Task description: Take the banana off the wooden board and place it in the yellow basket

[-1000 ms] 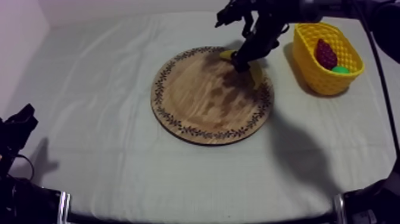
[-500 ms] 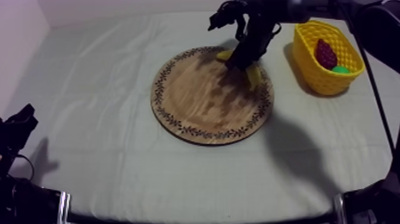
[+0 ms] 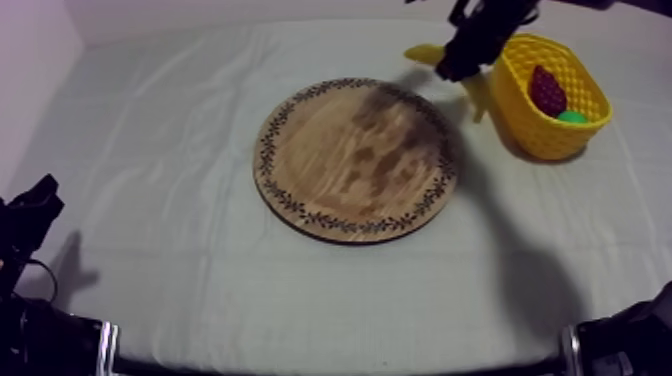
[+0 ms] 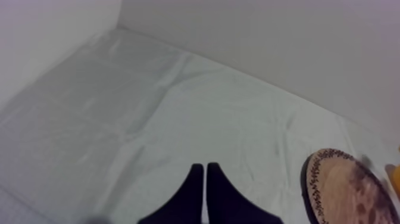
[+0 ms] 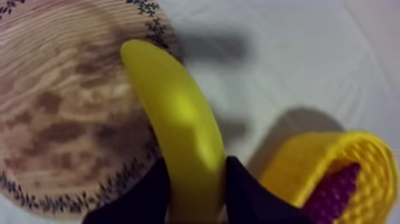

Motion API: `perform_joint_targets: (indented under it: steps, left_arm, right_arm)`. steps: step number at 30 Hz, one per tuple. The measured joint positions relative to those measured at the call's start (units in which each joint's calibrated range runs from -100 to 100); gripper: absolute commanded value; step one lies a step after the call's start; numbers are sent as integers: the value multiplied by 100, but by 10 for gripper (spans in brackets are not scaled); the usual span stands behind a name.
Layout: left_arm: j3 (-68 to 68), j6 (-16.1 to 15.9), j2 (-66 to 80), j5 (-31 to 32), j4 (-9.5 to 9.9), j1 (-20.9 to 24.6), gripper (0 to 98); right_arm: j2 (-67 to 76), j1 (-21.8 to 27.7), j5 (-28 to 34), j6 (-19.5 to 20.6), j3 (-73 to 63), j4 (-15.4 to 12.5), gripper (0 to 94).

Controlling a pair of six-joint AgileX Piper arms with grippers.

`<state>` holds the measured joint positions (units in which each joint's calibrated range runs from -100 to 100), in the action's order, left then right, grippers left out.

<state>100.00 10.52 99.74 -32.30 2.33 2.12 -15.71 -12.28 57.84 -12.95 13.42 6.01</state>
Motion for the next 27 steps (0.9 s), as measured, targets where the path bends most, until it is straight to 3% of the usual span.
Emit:
perform_joint_targets:
  steps: [8, 14, 20, 27]
  left_arm:
    - [0, 0, 0, 0, 0, 0, 1]
    - [0, 0, 0, 0, 0, 0, 1]
    - [0, 0, 0, 0, 0, 0, 1]
    - [0, 0, 0, 0, 0, 0, 1]
  right_arm:
    - [1700, 624, 202, -677, 950, -266, 265]
    - [1904, 1156, 176, -1040, 775, -393, 272]
    - [1385, 1497, 68, -1166, 440, -393, 272]
    - [671, 1565, -139, -1098, 288, -271, 272]
